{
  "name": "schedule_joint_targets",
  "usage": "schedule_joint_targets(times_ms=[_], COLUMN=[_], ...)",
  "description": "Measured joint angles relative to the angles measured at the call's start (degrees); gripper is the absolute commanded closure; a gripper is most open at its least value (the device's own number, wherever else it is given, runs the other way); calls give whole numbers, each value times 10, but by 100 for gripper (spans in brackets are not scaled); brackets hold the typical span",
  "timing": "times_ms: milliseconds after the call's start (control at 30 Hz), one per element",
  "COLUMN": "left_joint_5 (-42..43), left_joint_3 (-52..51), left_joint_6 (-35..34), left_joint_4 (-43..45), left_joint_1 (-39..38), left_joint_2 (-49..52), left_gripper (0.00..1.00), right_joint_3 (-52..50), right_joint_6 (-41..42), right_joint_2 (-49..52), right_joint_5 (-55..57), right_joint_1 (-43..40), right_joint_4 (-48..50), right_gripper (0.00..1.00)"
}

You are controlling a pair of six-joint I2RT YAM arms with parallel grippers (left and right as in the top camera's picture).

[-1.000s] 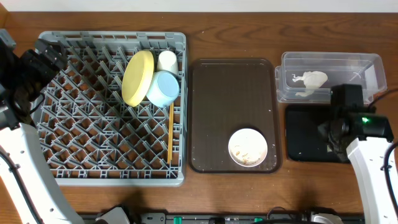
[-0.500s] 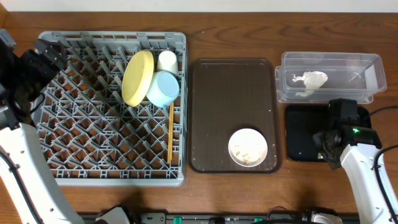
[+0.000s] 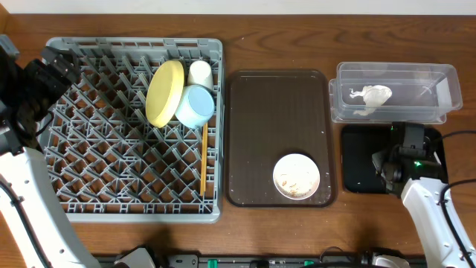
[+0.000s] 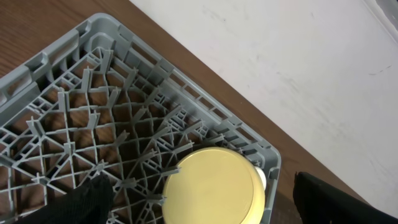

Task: Sort waste into correct bins and load items into the dishwasher rack
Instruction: 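Carry the wrapper right onto the black tray and open the gripper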

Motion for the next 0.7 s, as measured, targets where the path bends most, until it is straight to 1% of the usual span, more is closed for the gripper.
schedule_joint_targets(times_ms=[33,67,133,167,200,333,500,700], left_joint_5=[0,0,0,0,0,0,0,0], left_joint_3=[0,0,0,0,0,0,0,0], left_joint_6=[0,0,0,0,0,0,0,0], left_joint_4=[0,0,0,0,0,0,0,0], left_joint_1=[0,0,0,0,0,0,0,0], left_joint_2=[0,0,0,0,0,0,0,0], left_gripper=[7,6,7,6,6,6,7,7], right_joint_3=[-2,-4,-5,-5,-5,-5,-5,-5], right_joint_6=[5,9,6,4,-2,-44,-115,-167], right_joint_2=[0,0,0,0,0,0,-6,-67], right_joint_5=[-1,0,-2,-2,-2,-2,-2,-2], right_joint_1=[0,0,0,0,0,0,0,0], right_joint_4=[5,10,17,19,20,19,3,-8], right_gripper=[75,54,18,8,2,1,1,1])
